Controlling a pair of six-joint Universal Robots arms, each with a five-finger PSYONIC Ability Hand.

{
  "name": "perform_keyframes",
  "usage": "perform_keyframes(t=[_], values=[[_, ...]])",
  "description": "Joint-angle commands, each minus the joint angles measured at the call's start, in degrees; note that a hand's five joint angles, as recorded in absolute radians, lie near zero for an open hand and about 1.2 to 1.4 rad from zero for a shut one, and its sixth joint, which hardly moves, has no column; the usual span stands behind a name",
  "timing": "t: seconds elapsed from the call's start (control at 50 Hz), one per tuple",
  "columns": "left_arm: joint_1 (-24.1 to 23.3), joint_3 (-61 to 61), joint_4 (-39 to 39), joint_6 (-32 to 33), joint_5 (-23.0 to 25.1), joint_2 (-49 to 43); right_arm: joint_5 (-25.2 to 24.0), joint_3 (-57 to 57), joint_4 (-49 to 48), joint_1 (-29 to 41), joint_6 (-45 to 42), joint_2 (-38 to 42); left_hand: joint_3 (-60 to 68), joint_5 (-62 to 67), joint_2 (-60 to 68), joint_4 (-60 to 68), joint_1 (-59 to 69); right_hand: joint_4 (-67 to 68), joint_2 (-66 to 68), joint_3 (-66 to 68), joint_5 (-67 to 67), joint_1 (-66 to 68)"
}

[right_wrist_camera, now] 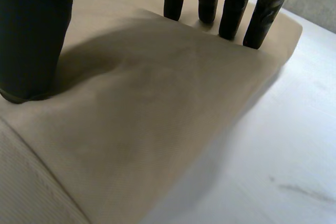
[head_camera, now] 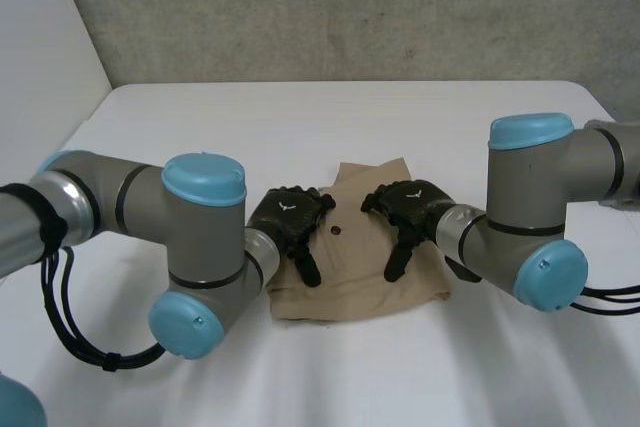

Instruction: Fold the laundry.

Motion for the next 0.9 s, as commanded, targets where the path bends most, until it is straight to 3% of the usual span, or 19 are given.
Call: perform_keyframes(t=[0.02, 0.22, 0.38, 0.54, 0.64, 0.9], values=[[0.02, 0.45, -0.24, 4.75, 0.23, -0.87, 1.80, 1.14, -0.50, -1.34, -1.85, -0.46, -0.68, -1.35, -0.31, -0.31, 0.41, -3.41, -2.48, -2.26, -3.96, -1.61], [0.19, 2.03, -0.24, 4.58, 1.37, 5.54, 3.74, 6.76, -6.29, -1.51, -1.15, -9.07, -1.36, -2.03, -0.99, -0.99, -0.26, -3.41, -2.48, -2.26, -3.96, -1.61], [0.90, 2.03, -2.08, 1.59, 6.73, 16.00, 7.51, 18.26, -13.41, -1.69, -0.97, -20.57, -0.68, -1.35, -0.31, -0.31, 0.41, -3.41, -2.48, -2.26, -3.96, -1.61], [3.36, 4.14, -8.23, -3.86, 16.48, 21.45, 4.71, 30.12, -15.78, -0.72, -3.51, -28.06, 0.32, -0.35, 0.69, 0.69, 1.42, -3.41, -2.48, -2.26, -3.96, -1.61], [3.97, 7.73, -11.57, -6.06, 20.53, 21.37, 3.04, 36.99, -21.05, -0.72, -6.50, -28.59, 0.83, 0.16, 1.20, 1.20, 1.93, -3.41, -2.48, -2.26, -3.96, -1.61], [3.45, 14.16, -15.88, -6.06, 21.94, 18.03, 2.69, 40.17, -31.08, 2.97, -7.91, -20.95, 2.68, 2.01, 3.05, 3.05, 3.78, -3.41, -2.48, -2.26, -3.96, -1.61]])
